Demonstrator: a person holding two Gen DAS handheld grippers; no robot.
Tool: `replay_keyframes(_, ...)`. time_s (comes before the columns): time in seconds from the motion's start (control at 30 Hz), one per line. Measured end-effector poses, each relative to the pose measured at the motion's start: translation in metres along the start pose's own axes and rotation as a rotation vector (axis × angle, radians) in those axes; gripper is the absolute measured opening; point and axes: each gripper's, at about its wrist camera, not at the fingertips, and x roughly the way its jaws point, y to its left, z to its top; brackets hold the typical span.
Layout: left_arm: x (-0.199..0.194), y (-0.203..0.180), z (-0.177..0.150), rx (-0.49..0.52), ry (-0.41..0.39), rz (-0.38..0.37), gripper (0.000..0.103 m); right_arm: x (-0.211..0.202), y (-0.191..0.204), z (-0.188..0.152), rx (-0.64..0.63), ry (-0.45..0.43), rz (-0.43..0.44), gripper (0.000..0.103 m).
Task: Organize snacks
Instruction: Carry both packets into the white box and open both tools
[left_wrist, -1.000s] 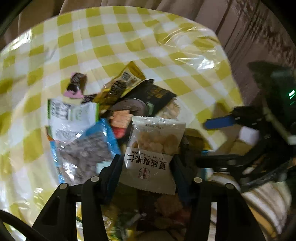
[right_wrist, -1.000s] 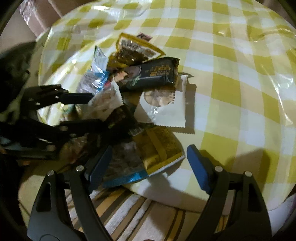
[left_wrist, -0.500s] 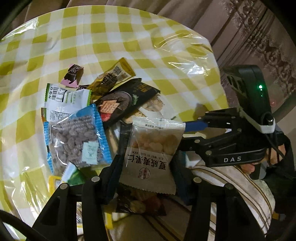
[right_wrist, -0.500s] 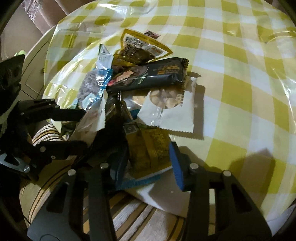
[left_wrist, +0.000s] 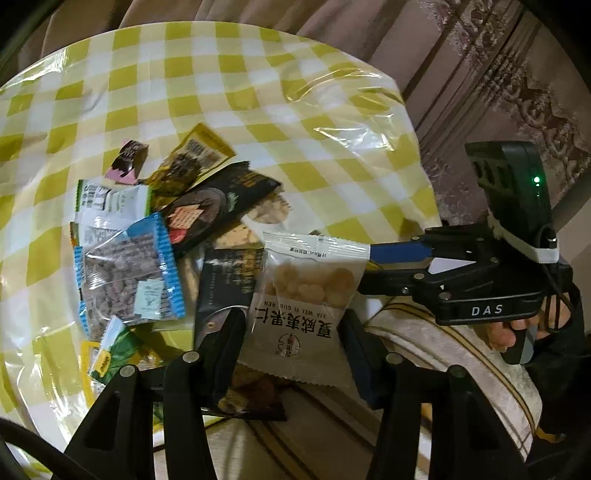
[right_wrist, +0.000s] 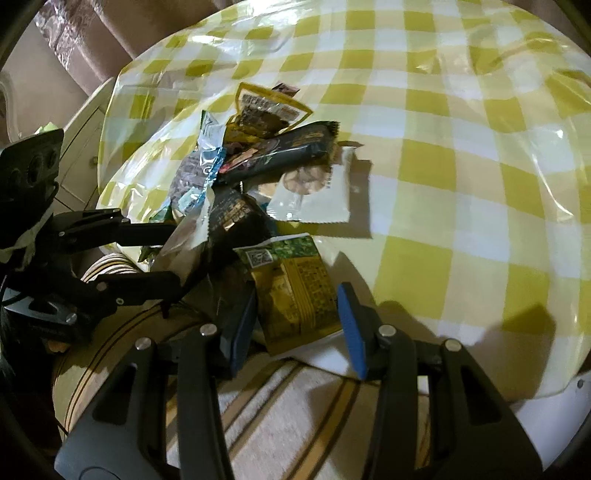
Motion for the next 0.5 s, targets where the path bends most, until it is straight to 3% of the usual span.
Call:
replay_keyframes(0.27, 0.013, -0.044, 0.012, 0.079, 0.015, -0.033, 0.054, -0.039, -0.028, -0.028, 0.086, -0.064, -0.033, 0.048)
replay_keyframes(0.5, 0.043, -0.123, 0.031, 0.236, 0.060, -0.109, 0.054, -0.087, -0.081, -0.083, 0.214, -0.113, -0.130, 0.048)
